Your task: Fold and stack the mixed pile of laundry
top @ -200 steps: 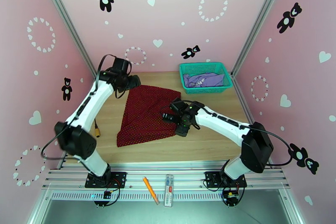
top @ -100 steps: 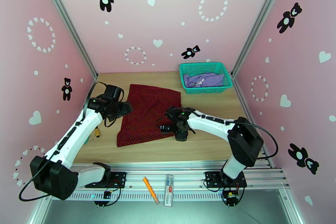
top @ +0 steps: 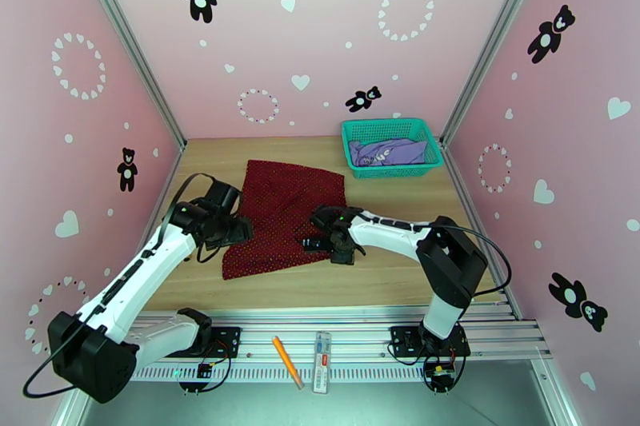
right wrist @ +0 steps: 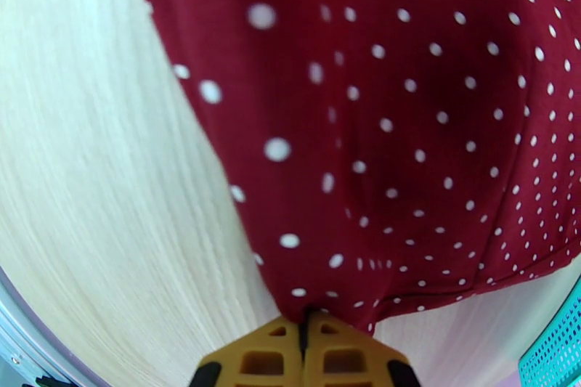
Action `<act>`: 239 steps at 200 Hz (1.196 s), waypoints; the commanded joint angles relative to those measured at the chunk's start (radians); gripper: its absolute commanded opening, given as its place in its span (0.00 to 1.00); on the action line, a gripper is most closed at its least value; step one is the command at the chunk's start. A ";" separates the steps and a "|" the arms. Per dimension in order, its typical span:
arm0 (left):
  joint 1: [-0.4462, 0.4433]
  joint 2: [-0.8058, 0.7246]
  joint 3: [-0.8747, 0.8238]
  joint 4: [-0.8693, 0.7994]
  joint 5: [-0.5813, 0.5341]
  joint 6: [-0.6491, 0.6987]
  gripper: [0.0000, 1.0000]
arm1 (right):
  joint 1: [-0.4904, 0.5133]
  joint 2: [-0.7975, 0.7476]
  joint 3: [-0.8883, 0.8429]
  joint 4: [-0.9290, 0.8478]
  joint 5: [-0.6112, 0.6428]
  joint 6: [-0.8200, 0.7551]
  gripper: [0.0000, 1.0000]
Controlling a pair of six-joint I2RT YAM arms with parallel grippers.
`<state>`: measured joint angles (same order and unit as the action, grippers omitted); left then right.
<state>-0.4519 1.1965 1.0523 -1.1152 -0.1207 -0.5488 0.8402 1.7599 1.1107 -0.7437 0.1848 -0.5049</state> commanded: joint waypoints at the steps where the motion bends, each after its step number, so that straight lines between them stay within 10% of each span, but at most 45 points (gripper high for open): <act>1: -0.123 0.071 0.052 -0.069 -0.117 0.028 0.73 | -0.036 -0.050 -0.027 -0.022 0.062 -0.001 0.00; 28: -0.309 0.169 0.067 -0.145 -0.266 -0.008 0.39 | -0.068 -0.063 -0.029 -0.025 0.082 -0.013 0.00; 64: -0.446 0.275 0.074 -0.148 -0.321 -0.009 0.31 | -0.103 -0.062 -0.033 -0.018 0.101 -0.027 0.00; 131: -0.577 0.409 0.066 -0.064 -0.183 0.107 0.58 | -0.187 -0.103 -0.040 0.001 0.130 -0.059 0.00; 239: -0.533 0.488 -0.075 0.114 -0.053 0.053 0.53 | -0.256 -0.178 -0.081 0.038 0.176 -0.069 0.00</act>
<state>-1.0145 1.6802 1.0164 -1.0603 -0.2192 -0.4683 0.5945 1.6104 1.0523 -0.7044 0.3271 -0.5648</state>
